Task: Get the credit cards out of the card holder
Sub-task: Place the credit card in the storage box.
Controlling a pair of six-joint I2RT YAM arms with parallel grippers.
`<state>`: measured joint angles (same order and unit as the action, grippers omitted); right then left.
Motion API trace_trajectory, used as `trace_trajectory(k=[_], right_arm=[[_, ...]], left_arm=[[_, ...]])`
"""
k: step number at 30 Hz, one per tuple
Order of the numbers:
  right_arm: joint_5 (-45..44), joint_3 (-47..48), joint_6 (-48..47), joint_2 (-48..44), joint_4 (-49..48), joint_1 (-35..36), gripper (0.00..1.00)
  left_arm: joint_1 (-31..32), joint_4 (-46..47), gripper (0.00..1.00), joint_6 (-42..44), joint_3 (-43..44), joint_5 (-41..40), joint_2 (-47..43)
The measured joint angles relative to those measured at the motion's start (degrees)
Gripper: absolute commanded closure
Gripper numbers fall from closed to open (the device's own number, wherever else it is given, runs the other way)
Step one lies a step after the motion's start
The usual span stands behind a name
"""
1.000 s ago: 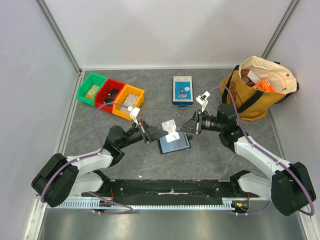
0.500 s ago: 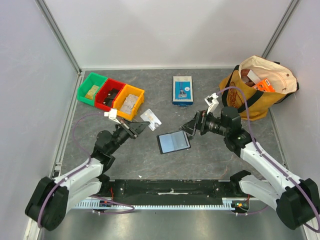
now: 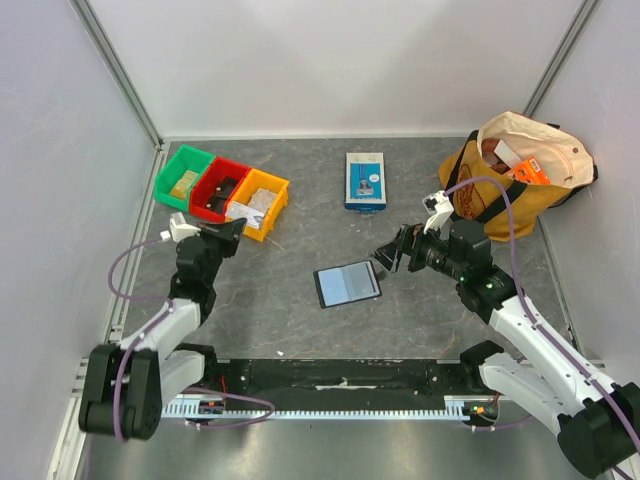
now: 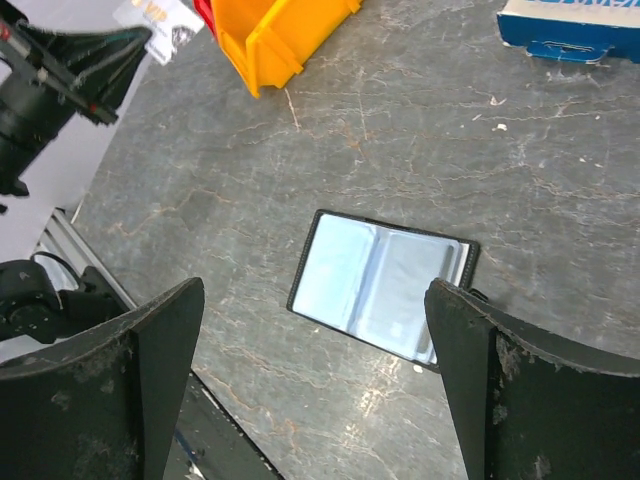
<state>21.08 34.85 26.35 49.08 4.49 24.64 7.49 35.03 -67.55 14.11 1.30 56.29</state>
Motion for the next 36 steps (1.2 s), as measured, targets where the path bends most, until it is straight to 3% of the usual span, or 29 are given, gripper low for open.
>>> trace_trajectory(k=[11,23,26,33,36], right_arm=[[-1.9,-0.8,-2.9,-1.3,1.5,0.0,0.02],[-2.9,-1.1,-4.5,-1.3,2.6,0.0,0.02],[-3.0,-1.2,-4.6,-1.3,2.8,0.0,0.02],[-3.0,-1.4,-4.9,-1.3,3.0,0.0,0.02],[-3.0,-1.4,-5.0,-1.3,3.1,0.0,0.02]], left_arm=[[-2.6,-0.4,0.98,-3.7,15.0,0.4,25.0],[-2.6,-4.2,0.97,-4.0,28.0,1.8,39.0],[-2.6,-5.2,0.92,-4.0,30.3,2.0,41.3],[-2.6,-9.4,0.47,-4.0,30.9,2.1,42.9],[-2.6,-11.0,0.37,-3.7,30.9,2.0,42.8]])
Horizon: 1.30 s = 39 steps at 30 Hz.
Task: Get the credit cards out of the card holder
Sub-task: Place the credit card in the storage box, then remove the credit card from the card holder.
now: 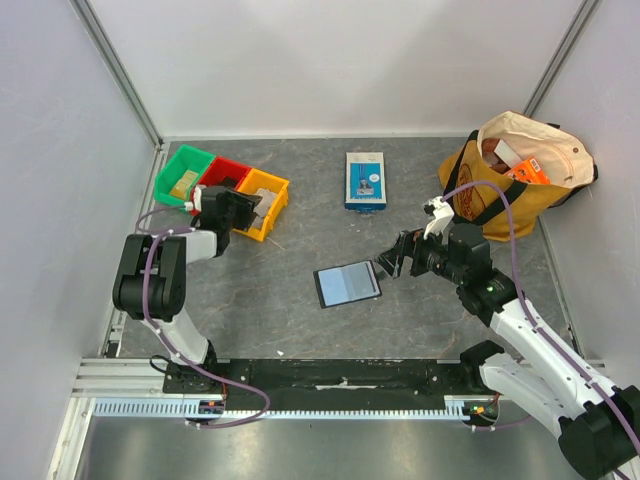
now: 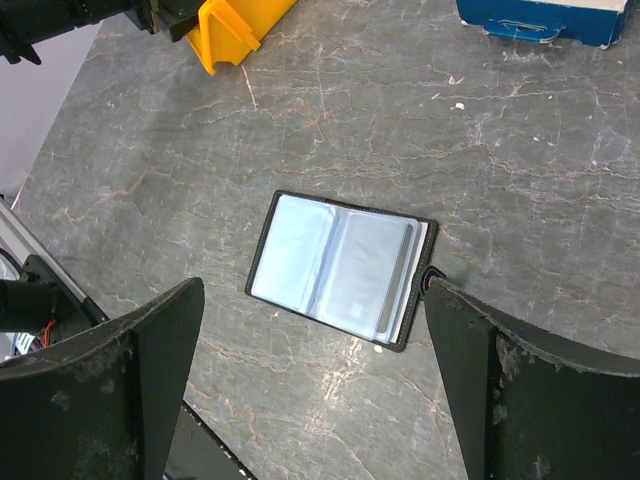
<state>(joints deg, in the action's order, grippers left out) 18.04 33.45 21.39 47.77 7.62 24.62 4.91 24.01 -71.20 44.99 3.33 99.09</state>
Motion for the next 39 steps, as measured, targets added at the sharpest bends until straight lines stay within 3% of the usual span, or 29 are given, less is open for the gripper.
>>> trace_trajectory(k=[4,12,20,29,39], right_arm=[[-0.1,0.0,0.0,0.0,0.5,0.0,0.02],[-0.5,0.0,0.0,0.5,1.1,0.0,0.02],[-0.2,0.7,0.5,6.3,1.3,0.0,0.05],[0.1,2.3,1.7,15.9,1.2,3.6,0.12],[-5.5,5.4,3.3,24.4,0.4,10.7,0.20]], left_arm=[[0.0,-4.1,0.29,1.2,-0.2,0.0,-2.8],[1.5,-9.2,0.31,6.1,-3.4,0.2,-19.9],[16.3,-15.8,0.33,15.5,-4.1,0.6,-31.8],[35.3,-23.8,0.39,23.9,-4.0,1.2,-29.2],[41.7,-28.7,0.48,26.7,-3.3,2.9,-14.8]])
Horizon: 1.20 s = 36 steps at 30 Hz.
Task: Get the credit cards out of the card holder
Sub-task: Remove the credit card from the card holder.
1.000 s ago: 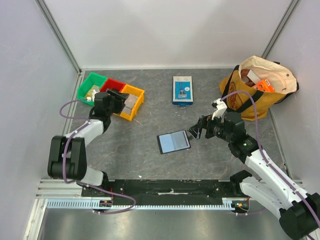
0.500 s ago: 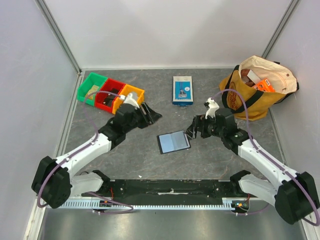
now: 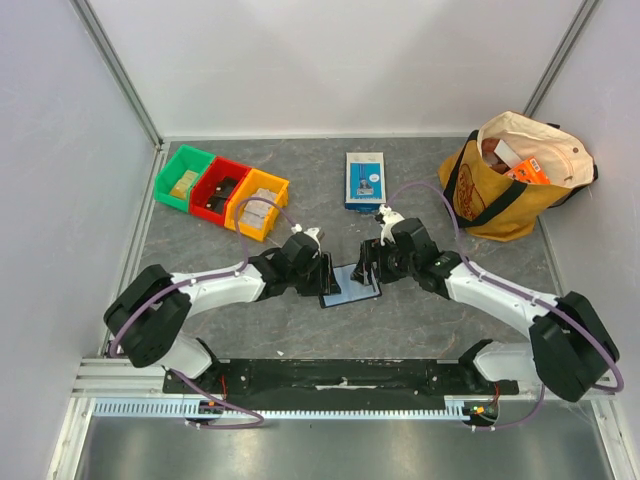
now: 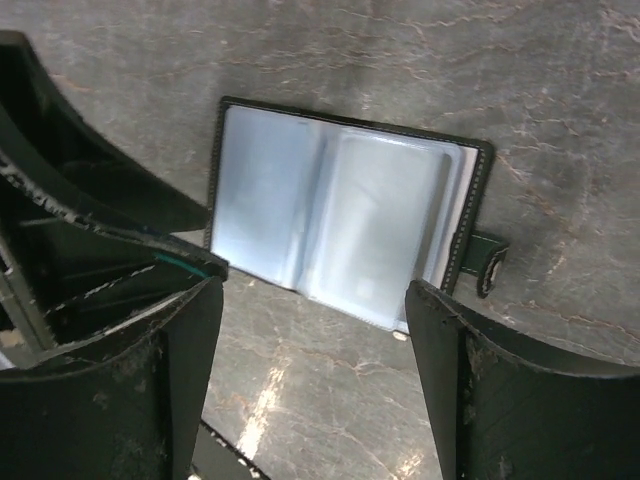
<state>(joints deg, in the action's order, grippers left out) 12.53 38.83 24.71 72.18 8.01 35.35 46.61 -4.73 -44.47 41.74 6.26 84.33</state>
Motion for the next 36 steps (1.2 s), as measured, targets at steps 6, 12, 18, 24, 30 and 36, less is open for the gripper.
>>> trace_trajectory(k=[6,12,18,24,30,36], right_arm=[[-2.2,0.0,1.1,5.5,-1.4,0.0,0.27],[-2.2,-0.3,1.9,8.5,-4.4,0.1,0.36],[-2.1,-1.3,2.3,10.5,-5.5,0.1,0.38],[-2.1,-1.8,2.5,11.0,-7.1,0.1,0.45],[-0.6,-1.8,2.8,12.1,-8.7,0.1,0.56],[3.1,-2.0,4.3,12.8,-10.5,0.5,0.60]], left_arm=[[0.4,-1.4,0.59,0.8,0.0,0.2,2.6],[0.5,-2.3,0.62,1.1,0.0,0.1,3.3],[0.6,-2.5,0.63,1.1,-0.1,0.0,3.8],[0.7,-2.4,0.64,1.1,-0.1,0.1,3.9],[0.7,-2.4,0.64,1.1,-0.1,0.1,4.0],[0.7,-2.2,0.66,1.1,-0.1,0.3,4.2]])
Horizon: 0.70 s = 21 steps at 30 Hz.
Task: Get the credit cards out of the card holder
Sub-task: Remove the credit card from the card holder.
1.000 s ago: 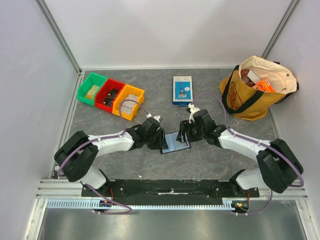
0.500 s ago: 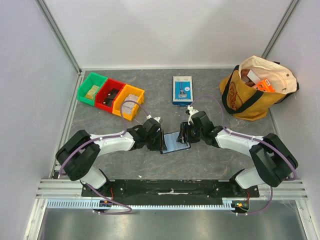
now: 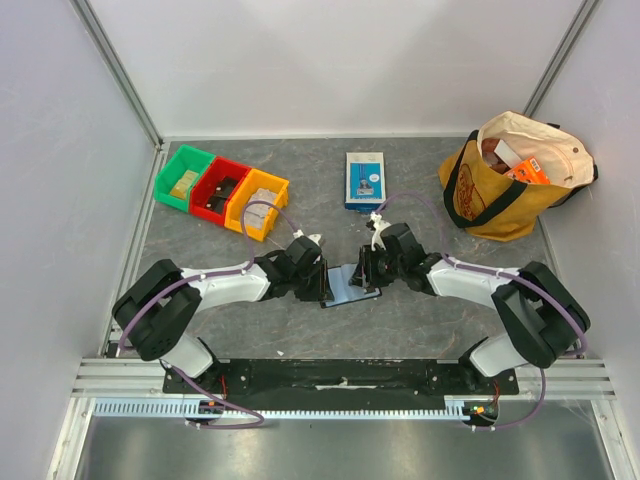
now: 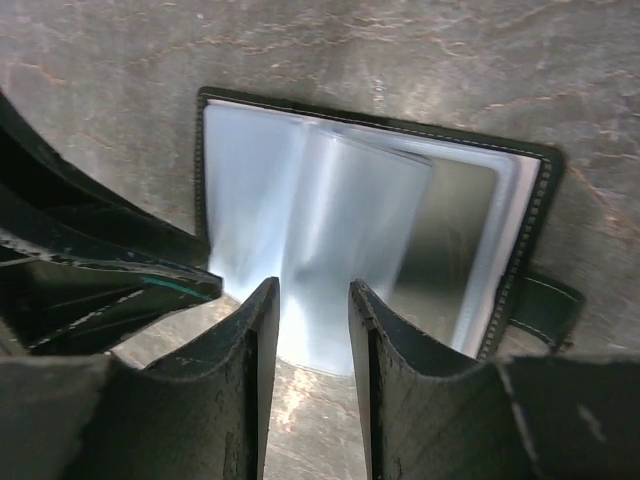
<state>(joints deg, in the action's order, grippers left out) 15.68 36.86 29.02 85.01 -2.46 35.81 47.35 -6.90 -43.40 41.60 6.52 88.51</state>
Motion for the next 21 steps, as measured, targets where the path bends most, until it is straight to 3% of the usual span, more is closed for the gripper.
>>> trace_trajectory(k=[9,13,21], right_arm=[[5.8,1.6,3.0,2.2,-4.0,3.1,0.61],[5.9,3.6,2.8,2.9,-3.8,4.7,0.55],[-8.4,4.7,-0.6,-2.1,4.0,4.8,0.48]], left_arm=[[0.3,2.5,0.67,-0.9,-2.3,-0.5,-1.6],[0.8,2.6,0.66,-1.9,-5.2,-1.6,-4.9],[0.8,2.0,0.65,-2.1,-5.3,-3.3,-7.3]])
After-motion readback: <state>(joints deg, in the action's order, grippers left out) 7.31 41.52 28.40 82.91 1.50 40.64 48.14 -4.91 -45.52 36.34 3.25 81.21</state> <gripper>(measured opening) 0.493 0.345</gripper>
